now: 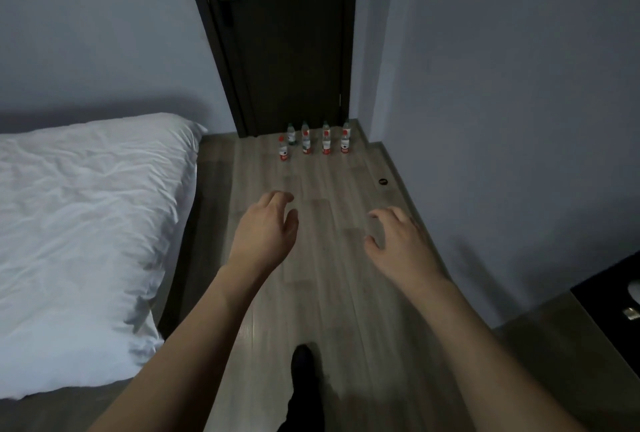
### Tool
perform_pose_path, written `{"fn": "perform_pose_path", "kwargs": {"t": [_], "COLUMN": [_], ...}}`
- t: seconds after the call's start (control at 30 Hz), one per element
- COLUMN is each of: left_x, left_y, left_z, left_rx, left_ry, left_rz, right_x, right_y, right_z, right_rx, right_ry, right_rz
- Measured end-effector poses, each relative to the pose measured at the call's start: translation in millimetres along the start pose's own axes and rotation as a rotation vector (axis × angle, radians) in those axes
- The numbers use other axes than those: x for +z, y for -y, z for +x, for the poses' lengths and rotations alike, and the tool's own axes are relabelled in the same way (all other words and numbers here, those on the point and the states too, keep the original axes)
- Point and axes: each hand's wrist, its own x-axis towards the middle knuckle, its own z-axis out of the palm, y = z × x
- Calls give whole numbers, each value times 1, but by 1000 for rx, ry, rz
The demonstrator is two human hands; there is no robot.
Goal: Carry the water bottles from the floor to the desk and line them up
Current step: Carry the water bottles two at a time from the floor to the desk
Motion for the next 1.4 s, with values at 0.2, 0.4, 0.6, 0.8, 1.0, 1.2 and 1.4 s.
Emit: {"fn": "perform_pose_path", "kwargs": {"t": [0.2,0.4,0.6,0.8,1.0,1.2,1.4], "left_x": [27,36,51,73,109,129,150], "left_y": [36,75,95,99,103,92,101], "left_z": [106,224,310,386,473,583,640], "left_rx": [8,31,28,35,26,12,-50], "left_ry": [9,17,44,61,69,36,52], "left_rz": [-13,-23,-41,-40,-38,0,26], "right_x": [15,22,25,27,33,19,24], "right_y": [3,23,23,4,-29,-59,-71], "right_z": [111,229,312,388,481,596,665], "right_rx": [8,15,40,69,47,-5,-62], "right_ry": [-20,-26,-42,-61,-40,-61,-16], "right_rz": [-20,-38,-28,-25,-10,19,38]}}
